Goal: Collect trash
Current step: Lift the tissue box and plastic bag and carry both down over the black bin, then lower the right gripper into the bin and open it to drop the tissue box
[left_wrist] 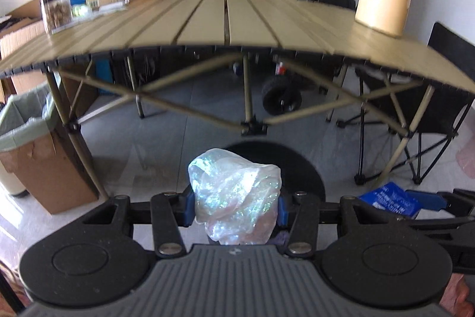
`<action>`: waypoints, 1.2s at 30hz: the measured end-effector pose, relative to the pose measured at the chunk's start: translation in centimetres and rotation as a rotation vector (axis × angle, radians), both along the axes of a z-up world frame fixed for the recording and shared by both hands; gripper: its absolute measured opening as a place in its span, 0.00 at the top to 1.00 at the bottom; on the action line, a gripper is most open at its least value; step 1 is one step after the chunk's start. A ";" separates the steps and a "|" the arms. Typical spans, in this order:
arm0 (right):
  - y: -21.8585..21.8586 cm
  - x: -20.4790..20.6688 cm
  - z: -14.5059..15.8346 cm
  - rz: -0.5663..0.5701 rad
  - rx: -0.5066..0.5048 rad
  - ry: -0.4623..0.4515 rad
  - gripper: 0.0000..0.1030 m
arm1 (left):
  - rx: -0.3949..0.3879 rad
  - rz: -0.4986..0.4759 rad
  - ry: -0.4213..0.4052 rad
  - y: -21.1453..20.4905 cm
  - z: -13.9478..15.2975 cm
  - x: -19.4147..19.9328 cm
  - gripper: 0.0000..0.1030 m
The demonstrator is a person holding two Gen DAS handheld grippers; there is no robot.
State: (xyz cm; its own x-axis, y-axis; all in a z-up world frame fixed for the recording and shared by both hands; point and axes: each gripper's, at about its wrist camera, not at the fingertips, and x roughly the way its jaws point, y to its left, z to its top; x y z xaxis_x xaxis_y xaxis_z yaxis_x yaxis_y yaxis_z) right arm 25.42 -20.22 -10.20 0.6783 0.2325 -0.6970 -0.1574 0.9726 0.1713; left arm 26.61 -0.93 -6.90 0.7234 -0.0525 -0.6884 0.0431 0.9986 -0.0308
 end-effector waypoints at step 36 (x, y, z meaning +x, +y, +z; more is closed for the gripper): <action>2.2 5.0 -5.7 0.015 -0.080 0.205 0.29 | -0.055 0.118 0.276 4.8 -8.3 5.2 0.53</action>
